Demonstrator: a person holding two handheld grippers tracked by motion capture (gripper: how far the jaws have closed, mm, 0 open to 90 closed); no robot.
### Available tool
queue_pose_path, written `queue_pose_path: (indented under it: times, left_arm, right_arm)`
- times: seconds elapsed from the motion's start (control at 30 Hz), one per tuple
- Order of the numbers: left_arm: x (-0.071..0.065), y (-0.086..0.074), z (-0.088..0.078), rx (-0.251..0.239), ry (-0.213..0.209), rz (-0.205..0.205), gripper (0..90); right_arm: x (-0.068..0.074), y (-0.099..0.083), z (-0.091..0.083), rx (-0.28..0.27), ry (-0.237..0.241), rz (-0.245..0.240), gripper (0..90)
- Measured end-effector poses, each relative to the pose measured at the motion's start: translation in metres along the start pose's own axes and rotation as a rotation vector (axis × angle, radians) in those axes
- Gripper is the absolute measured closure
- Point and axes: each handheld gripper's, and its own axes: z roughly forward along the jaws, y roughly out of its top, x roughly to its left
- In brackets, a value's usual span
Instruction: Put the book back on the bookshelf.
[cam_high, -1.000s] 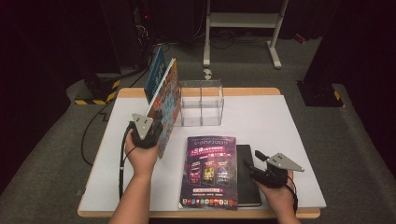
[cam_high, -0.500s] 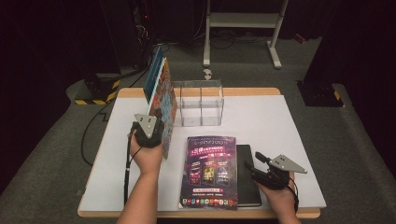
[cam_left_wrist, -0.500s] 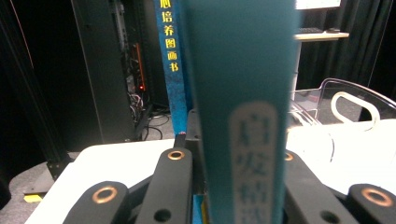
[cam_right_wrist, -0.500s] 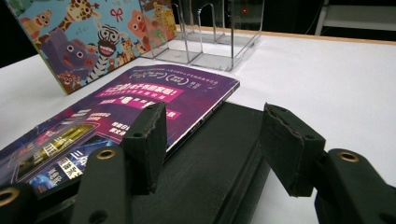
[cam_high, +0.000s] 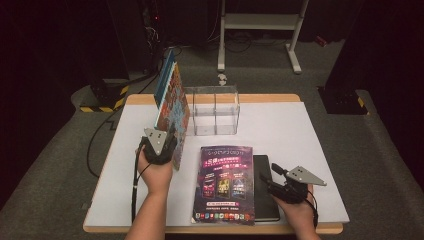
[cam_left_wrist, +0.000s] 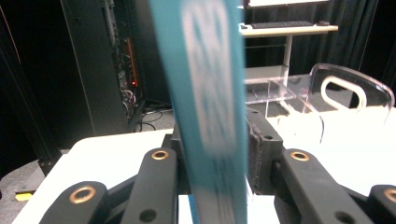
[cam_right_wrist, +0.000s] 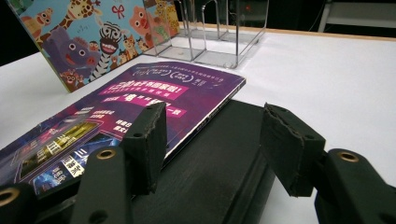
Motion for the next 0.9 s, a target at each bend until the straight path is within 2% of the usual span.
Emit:
queue_pose_path:
  times: [0.17, 0.37, 0.5, 0.57, 0.63, 0.9]
  left_arm:
    - [0.003, -0.010, -0.012, 0.015, -0.003, 0.005, 68.5]
    - [0.006, -0.023, -0.023, 0.004, 0.023, 0.018, 74.1]
    - [0.004, -0.023, -0.023, -0.001, 0.033, 0.012, 76.3]
    - [0.002, -0.024, -0.022, -0.004, 0.041, 0.031, 76.5]
    - [0.000, -0.023, -0.020, -0.012, 0.048, 0.013, 76.8]
    - [-0.001, -0.023, -0.015, -0.009, 0.058, 0.012, 77.4]
  right_arm:
    - [0.002, -0.001, 0.001, 0.003, 0.003, -0.003, 41.2]
    - [0.004, -0.002, 0.001, 0.009, 0.006, -0.007, 41.2]
    - [0.005, -0.003, 0.000, 0.009, 0.007, -0.008, 41.2]
    - [0.005, -0.002, -0.001, 0.006, 0.008, -0.009, 41.2]
    - [0.005, -0.003, -0.001, 0.005, 0.009, -0.006, 41.2]
    - [0.005, -0.003, -0.001, 0.005, 0.014, -0.005, 41.2]
